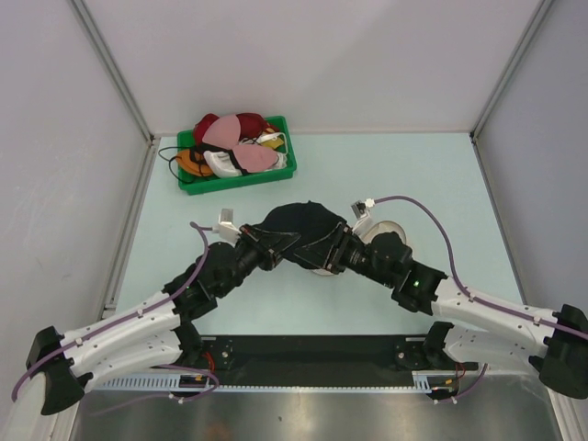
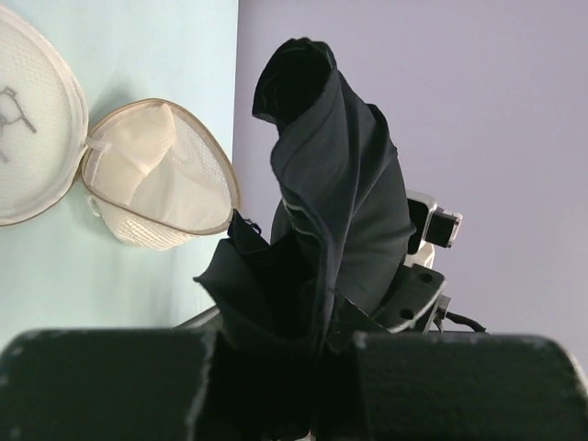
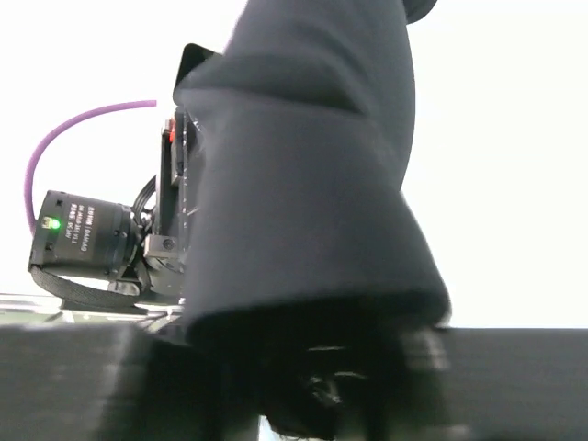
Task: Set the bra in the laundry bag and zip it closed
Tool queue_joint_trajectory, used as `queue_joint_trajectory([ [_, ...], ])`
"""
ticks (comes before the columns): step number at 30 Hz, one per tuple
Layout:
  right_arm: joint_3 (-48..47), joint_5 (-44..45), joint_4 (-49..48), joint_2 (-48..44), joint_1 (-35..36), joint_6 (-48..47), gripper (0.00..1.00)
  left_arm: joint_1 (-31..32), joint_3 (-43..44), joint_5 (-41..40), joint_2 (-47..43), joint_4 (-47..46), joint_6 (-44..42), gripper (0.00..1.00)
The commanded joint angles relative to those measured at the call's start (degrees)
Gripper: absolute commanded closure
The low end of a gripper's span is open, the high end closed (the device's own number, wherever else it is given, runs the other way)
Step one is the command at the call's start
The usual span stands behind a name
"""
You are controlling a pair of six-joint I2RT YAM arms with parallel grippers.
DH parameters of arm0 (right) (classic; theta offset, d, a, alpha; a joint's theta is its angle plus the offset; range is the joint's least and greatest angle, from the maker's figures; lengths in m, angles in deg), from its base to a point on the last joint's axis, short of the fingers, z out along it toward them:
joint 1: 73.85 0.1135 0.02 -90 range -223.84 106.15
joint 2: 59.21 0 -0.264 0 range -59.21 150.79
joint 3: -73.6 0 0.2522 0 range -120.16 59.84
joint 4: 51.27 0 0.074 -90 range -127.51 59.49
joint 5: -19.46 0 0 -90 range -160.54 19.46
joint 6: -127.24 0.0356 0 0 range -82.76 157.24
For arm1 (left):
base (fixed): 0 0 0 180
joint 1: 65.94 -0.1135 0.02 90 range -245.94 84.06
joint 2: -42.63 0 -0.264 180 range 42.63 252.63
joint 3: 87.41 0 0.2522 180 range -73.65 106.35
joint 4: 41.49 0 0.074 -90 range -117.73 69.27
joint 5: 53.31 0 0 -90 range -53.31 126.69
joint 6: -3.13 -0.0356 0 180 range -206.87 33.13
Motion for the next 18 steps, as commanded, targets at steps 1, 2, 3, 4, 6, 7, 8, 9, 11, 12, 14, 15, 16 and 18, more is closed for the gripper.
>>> queue_joint_trajectory([
  [1, 1.51, 1.52, -5.38, 0.62, -1.18, 0.71, 0.85, 0.78, -1.0, 3.8, -0.32, -5.08, -0.14, 1.0],
  [2, 1.68, 1.26, -5.21, 0.53, -1.79, 0.63, 0.94, 0.78, -1.0, 4.5, -0.23, -5.26, -0.49, 1.0],
  [3, 1.86, 1.08, -4.77, 0.44, -2.93, 0.45, 1.0, 0.78, -1.35, 5.29, -0.32, -5.96, -1.97, 1.0],
  [4, 2.04, 0.82, -3.72, -0.26, -3.55, -0.33, 1.0, 0.78, -1.52, 6.69, -0.41, -6.49, -3.56, 0.92],
  [6, 1.43, -1.11, -0.13, -1.23, -5.56, -1.57, 1.0, 0.69, -0.66, 7.06, -1.28, -3.54, -11.95, 0.63],
  [7, 0.03, -1.64, 6.85, -2.45, -8.19, -2.62, 1.0, 0.69, 0.14, 6.45, -1.81, -0.9, -14.97, 0.3],
  [8, -0.42, -3.39, 9.45, -3.33, -9.95, -3.58, 1.0, 0.69, 0.93, 3.92, -2.16, 2.17, -18.56, 0.22],
  [9, -0.77, -4.19, 12.0, -4.04, -11.36, -4.81, 1.0, 0.43, 2.5, 2.5, -2.95, 7.86, -20.43, 0.16],
  [11, -2.17, -5.85, 22.45, -6.66, -16.11, -7.97, 1.0, -0.36, 4.09, -0.57, -3.57, 12.29, -24.91, 0.09],
  [12, -2.44, -6.47, 25.44, -7.46, -17.6, -8.95, 1.0, -0.8, 6.1, -1.54, -3.57, 17.01, -28.32, 0.09],
  [14, -4.19, -8.23, 33.7, -9.83, -22.07, -13.23, 1.0, -2.2, 7.0, -1.65, -3.31, 18.81, -33.51, 0.1],
  [15, -5.59, -8.5, 36.78, -9.93, -23.75, -14.83, 1.0, -3.43, 7.17, 0.01, -2.26, 18.73, -35.02, 0.11],
  [16, -6.91, -8.41, 43.16, -10.11, -25.08, -16.93, 1.0, -6.66, 7.61, 2.55, 0.71, 19.25, -35.99, 0.15],
  [18, -11.05, -7.54, 48.12, -10.02, -27.54, -21.95, 1.0, -9.49, 8.05, 10.35, 5.55, 18.48, -38.72, 0.23],
])
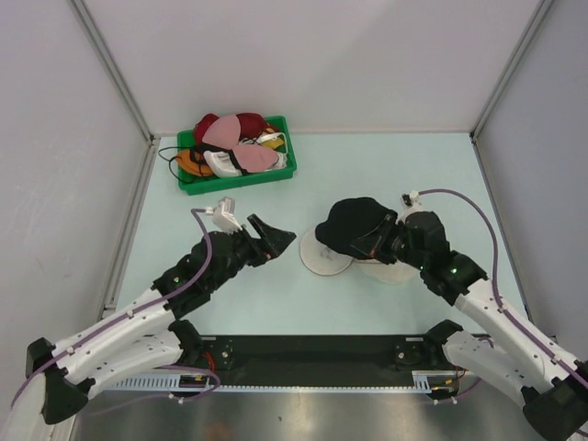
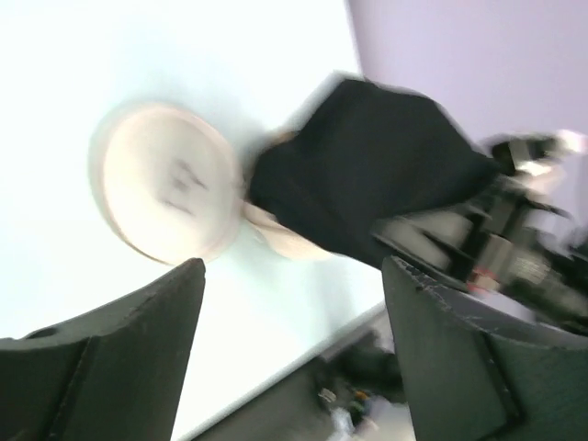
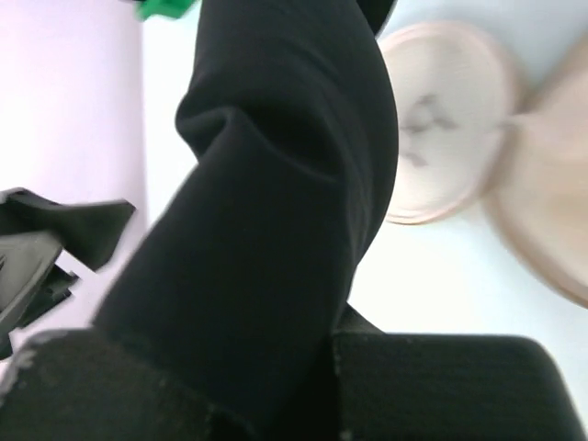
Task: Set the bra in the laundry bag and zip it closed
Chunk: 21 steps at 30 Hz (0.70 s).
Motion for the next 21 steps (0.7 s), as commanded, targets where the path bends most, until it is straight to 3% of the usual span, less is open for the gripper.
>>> queue_joint_trajectory([
  [1, -9.46, -0.98, 19.1, -1.21, -4.21, -12.1, 1.0, -7.09, 3.03, 10.93, 12.95, 2.97, -12.64, 0.24],
  [5, -15.7, 1.83, 25.37, -0.6, -5.44, -16.15, 1.0, -7.55, 12.75, 15.44, 31.58, 7.61, -22.74, 0.24],
  [8, -19.04, 2.89, 27.92, -0.6, -5.7, -17.82, 1.0, -7.11, 17.6, 14.04, 41.54, 8.06, -25.92, 0.37],
  [13, -21.25, 2.28, 30.38, -0.77, -5.97, -19.14, 1.0, -6.14, 23.15, 7.28, 49.56, 9.2, -28.04, 0.36],
  [21, -20.81, 2.8, 31.88, -1.83, -5.97, -20.46, 1.0, -4.38, 29.39, 6.83, 58.97, 9.12, -28.57, 0.41],
])
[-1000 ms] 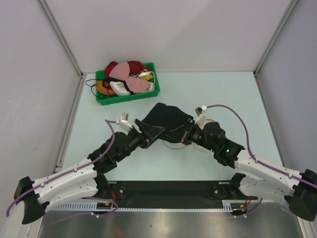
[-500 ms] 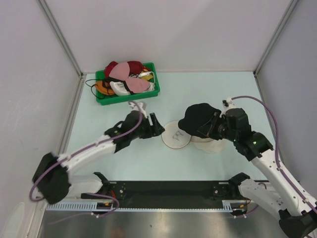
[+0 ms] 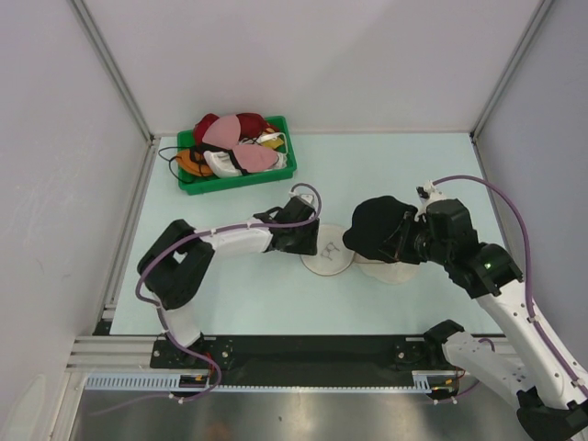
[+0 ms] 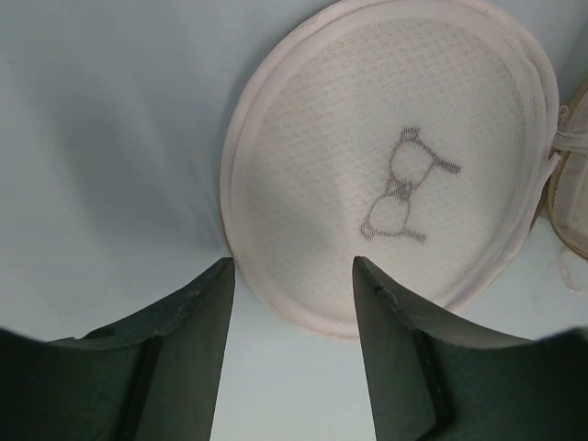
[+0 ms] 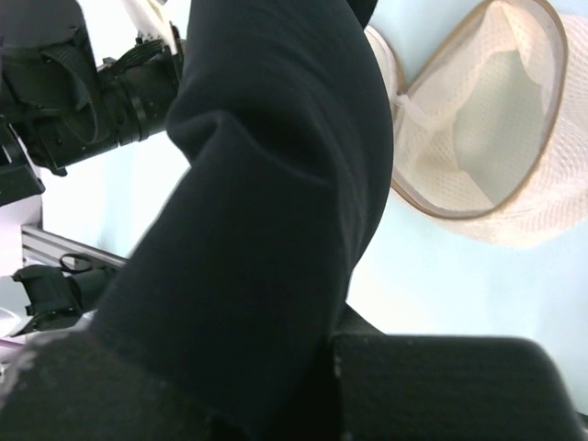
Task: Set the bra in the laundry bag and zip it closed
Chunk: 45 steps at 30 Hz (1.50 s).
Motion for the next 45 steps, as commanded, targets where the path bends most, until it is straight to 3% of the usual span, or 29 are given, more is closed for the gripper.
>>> queue_joint_trajectory([
  [1, -1.86, 0.84, 1.28, -1.04, -0.22, -2.32, 1.0, 1.12, 3.25, -2.74, 3.92, 0.04, -1.49, 0.44],
  [16, -2.21, 2.85, 3.39, 3.44, -0.22, -5.31, 1.0, 1.3, 6.15, -10.56, 9.12, 3.03, -2.18, 0.64],
  [19, -2.38, 2.68, 3.3, 3.18, -0.22, -5.66, 1.0, 1.65, 5.28, -12.23, 6.84, 2.69, -2.28, 0.46],
  [20, -2.38, 2.59, 3.13, 3.18, -0.22, -5.66, 1.0, 1.82, 4.32, -12.5, 6.14, 1.9, -2.36, 0.35],
  [21, -2.47, 2.51, 3.13, 3.09, -0.22, -5.75, 1.0, 1.91, 4.05, -12.51, 5.69, 1.46, -2.45, 0.32],
  [28, -2.47, 1.63, 3.04, 2.83, -0.22, -5.4, 1.0, 1.91, 6.77, -11.02, 8.76, 2.25, -3.16, 0.32],
  [34, -2.82, 4.35, 4.79, 3.7, -0.22, -5.31, 1.0, 1.74, 8.62, -9.6, 13.77, 2.16, -3.24, 0.57],
  [35, -2.91, 4.87, 5.75, 4.14, -0.22, -5.31, 1.0, 1.65, 8.44, -10.04, 13.51, 2.16, -3.51, 0.72],
  [38, -2.91, 5.93, 6.99, 5.55, -0.22, -5.31, 1.0, 1.83, 7.04, -14.17, 10.45, 1.72, -5.7, 0.98],
  [45, -3.96, 9.18, 7.79, 9.59, -0.13, -7.06, 1.0, 2.96, 4.67, -17.16, -4.84, 3.65, -9.31, 1.0],
])
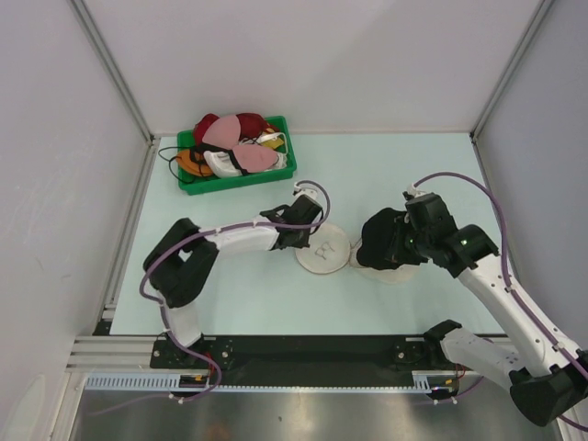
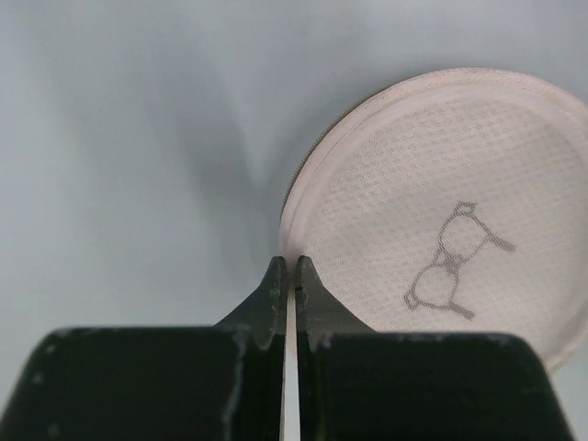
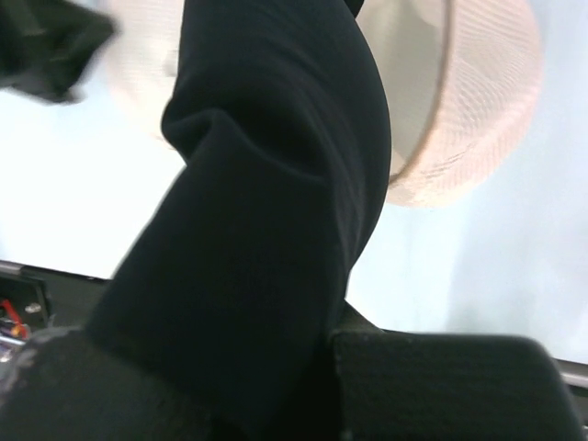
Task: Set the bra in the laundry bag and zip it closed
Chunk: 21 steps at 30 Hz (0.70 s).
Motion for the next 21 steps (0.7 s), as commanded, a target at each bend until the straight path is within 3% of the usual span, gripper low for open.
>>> queue_joint_trajectory([
  [1, -3.66, 2.72, 0.53, 2.14, -0.17, -2.5, 1.0, 1.52, -1.39, -2.67, -14.5, 2.38, -3.12, 1.0],
  [8, -7.08, 1.48, -0.7, 4.25, 0.61, -3.99, 1.0, 7.41, -2.89, 1.1, -27.54, 4.84, -3.13, 1.0],
  [15, -8.4, 0.69, -4.12, 4.34, 5.44, -4.52, 1.0, 8.47, -5.35, 8.03, -35.81, 6.78, 1.09, 1.0],
  [21, -8.41, 0.52, -6.15, 8.55, 8.43, -3.29, 1.0, 9.0, -5.35, 8.32, -40.98, 7.92, 3.12, 1.0],
])
